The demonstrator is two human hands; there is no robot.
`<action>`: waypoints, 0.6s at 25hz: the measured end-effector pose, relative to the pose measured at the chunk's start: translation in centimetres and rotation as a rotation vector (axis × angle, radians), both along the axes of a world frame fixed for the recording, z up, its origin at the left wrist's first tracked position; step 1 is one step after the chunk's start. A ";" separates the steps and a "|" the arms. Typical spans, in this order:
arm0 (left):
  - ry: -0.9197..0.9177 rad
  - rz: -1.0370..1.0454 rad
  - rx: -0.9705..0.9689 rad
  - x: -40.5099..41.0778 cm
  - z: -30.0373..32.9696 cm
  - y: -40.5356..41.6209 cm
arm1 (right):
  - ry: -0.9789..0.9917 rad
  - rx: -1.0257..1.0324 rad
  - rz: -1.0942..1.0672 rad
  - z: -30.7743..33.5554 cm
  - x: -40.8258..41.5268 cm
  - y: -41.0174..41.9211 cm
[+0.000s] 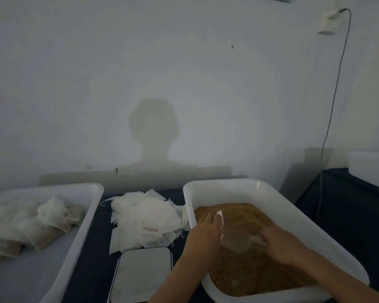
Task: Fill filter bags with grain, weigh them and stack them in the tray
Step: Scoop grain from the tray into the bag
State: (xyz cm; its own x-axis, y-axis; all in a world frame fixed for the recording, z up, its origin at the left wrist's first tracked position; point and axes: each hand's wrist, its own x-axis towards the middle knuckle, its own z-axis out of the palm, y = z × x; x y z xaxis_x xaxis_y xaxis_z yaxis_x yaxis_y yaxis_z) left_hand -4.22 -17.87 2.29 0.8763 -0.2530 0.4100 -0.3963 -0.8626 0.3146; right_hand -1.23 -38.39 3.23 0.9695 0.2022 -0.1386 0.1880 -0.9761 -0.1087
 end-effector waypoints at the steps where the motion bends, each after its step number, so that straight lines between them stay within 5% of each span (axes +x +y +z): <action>1: -0.004 0.013 0.004 0.1 -0.2 0.0 | -0.043 -0.026 -0.016 0.8 0.3 -0.5; 6: -0.012 0.047 0.040 0.3 -0.9 -0.2 | -0.039 -0.312 -0.070 3.7 1.8 -2.4; 15: -0.012 0.057 0.084 0.6 -1.2 0.0 | -0.003 -0.055 -0.010 -0.6 4.5 0.2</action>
State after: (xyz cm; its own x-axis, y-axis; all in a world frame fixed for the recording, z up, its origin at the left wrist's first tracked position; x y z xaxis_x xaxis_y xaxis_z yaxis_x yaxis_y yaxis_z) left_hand -3.63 -17.91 1.04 0.8854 -0.2367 0.4001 -0.3491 -0.9069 0.2358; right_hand 3.29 -38.20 2.61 0.9718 0.1848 -0.1467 0.1787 -0.9824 -0.0539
